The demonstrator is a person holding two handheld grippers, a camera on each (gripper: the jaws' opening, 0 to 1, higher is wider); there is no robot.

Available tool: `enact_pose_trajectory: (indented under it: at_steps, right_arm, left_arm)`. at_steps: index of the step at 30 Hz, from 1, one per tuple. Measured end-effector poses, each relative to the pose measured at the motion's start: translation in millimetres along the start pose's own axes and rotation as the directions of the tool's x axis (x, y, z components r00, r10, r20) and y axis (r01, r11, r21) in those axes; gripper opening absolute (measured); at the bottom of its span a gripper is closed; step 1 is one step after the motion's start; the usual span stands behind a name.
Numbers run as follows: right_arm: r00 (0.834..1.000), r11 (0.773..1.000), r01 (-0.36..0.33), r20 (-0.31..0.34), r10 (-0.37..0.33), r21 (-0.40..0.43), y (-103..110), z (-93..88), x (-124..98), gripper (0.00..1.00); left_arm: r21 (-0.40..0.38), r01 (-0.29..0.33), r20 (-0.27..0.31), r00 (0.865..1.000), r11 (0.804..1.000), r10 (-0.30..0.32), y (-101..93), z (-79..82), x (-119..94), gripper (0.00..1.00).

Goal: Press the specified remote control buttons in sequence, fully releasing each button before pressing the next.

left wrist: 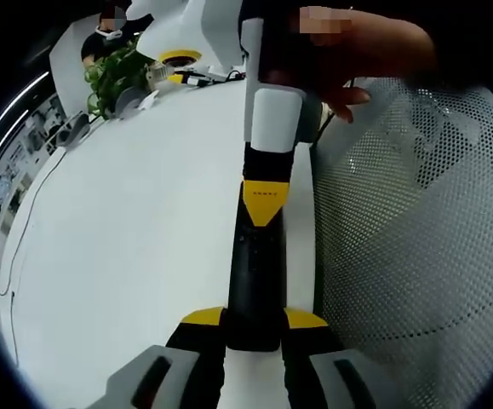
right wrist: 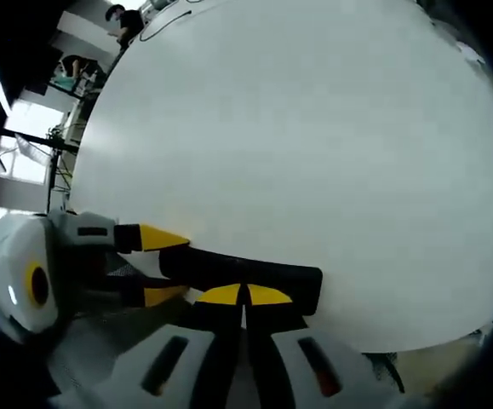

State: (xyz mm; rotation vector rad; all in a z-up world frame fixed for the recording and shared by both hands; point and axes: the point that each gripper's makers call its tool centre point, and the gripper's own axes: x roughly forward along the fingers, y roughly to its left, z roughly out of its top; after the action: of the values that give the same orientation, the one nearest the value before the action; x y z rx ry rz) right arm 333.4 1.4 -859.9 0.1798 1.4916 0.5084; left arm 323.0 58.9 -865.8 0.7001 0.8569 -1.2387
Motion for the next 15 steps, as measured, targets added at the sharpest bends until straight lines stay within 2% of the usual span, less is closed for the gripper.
enact_pose_trajectory:
  at_steps: [6, 9, 15]
  right_arm:
    - [0.999, 0.998, 0.033, 0.005, -0.033, -0.059, 1.9, 0.1, 1.0, 0.0]
    - [0.998, 0.989, 0.059, -0.004, -0.06, -0.134, 1.7, 0.2, 0.9, 0.0]
    - [0.997, 0.988, 0.073, 0.009, -0.072, -0.137, 1.8, -0.2, 0.6, 0.0]
  left_arm:
    - [0.002, 0.001, -0.002, 1.0, 1.0, -0.001, 0.0, 0.3, -0.2, 0.25]
    - [0.003, 0.002, -0.005, 1.0, 1.0, -0.002, -0.2, 0.2, -0.3, 0.25]
    - [0.002, 0.0, -0.005, 1.0, 1.0, 0.0, -0.4, 0.4, -0.7, 0.25]
